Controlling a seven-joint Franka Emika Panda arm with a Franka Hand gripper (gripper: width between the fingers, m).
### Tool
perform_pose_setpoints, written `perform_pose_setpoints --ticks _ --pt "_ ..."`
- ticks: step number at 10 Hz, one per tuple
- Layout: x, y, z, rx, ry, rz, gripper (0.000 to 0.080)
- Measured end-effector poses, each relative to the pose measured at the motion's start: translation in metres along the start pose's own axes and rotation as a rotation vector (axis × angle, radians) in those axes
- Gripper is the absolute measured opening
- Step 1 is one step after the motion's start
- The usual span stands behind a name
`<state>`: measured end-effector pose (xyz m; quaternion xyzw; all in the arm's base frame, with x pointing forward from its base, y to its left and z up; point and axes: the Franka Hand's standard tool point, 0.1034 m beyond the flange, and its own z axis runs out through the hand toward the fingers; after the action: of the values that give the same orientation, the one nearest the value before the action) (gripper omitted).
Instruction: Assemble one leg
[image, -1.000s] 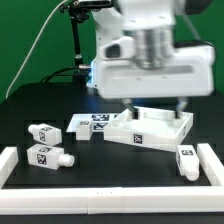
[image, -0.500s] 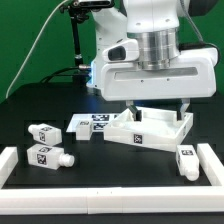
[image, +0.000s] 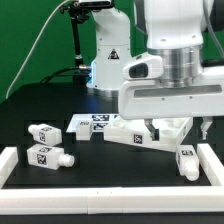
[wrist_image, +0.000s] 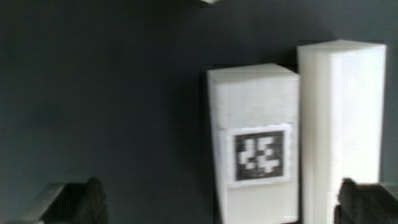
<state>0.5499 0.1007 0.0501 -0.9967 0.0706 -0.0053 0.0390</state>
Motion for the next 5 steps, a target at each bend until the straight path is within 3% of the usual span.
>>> perform_pose_setpoints --ticks 5 --pt "-0.0013 0.0022 0.0042 -0.002 -0.004 0.005 0.0649"
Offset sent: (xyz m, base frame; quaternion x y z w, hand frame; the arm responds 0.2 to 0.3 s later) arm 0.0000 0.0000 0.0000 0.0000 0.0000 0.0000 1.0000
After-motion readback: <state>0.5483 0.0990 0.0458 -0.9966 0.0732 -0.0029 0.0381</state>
